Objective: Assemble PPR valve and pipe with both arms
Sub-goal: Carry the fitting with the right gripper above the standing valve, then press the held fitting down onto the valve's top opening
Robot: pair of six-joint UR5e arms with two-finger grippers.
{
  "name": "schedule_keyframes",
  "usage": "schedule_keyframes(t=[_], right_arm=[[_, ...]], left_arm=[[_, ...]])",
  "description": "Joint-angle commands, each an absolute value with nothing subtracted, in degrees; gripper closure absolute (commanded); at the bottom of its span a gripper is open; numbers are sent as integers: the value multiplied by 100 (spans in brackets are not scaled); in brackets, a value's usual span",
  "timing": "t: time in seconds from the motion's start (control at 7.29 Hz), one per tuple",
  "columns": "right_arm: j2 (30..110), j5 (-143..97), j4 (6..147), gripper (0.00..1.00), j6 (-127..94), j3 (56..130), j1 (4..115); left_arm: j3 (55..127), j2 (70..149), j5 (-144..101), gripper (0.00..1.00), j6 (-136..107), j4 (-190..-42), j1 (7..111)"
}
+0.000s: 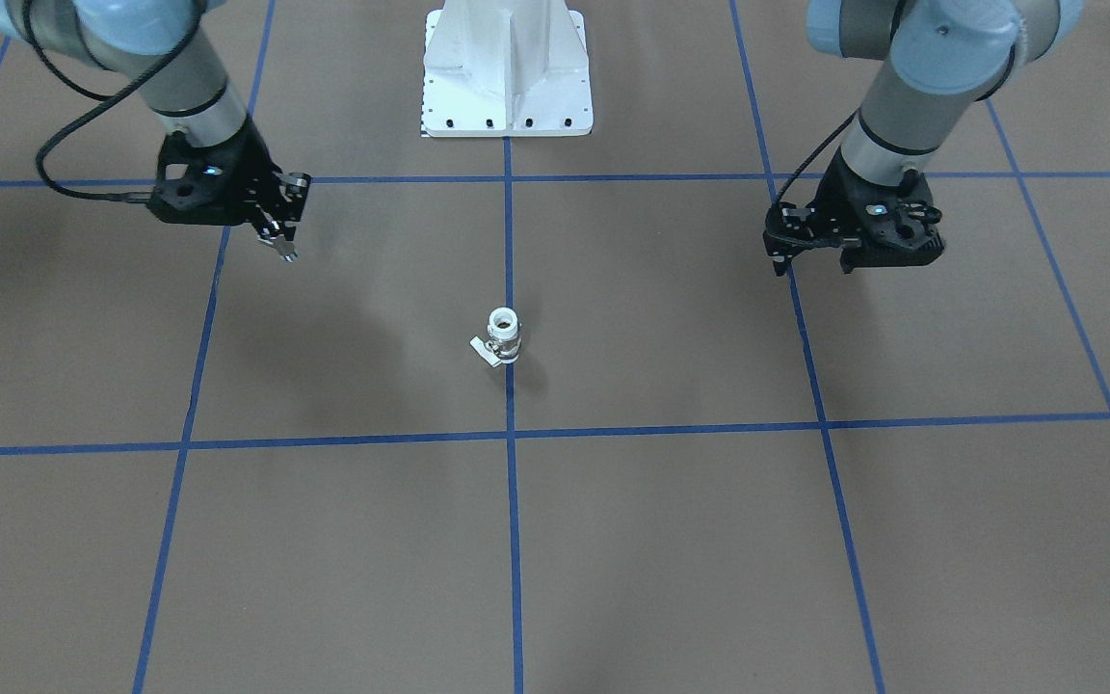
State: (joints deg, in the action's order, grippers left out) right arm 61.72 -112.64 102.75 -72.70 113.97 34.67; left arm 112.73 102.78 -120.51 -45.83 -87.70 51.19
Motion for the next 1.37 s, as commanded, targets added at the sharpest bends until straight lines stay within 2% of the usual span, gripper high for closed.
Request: schedule_keyframes(t=[0.0, 0.27, 0.41, 1.24], right_arm=[[4568, -11250, 10618, 100, -7855, 10219, 3428], [3782, -11267, 10032, 100, -8216, 9111, 3419], [3658, -11268, 9933, 100, -8226, 8897, 3419], [3665, -11276, 9914, 100, -8227, 8816, 3428]], left_arm=[[11058, 9950, -12410, 11, -3519, -8780, 5641], [11109, 9590, -12794, 5, -3252, -9025, 5713], [11118, 9580, -12797, 1, -3269, -9061, 5730], [11241, 9580, -12806, 1, -3331, -9062, 5748]])
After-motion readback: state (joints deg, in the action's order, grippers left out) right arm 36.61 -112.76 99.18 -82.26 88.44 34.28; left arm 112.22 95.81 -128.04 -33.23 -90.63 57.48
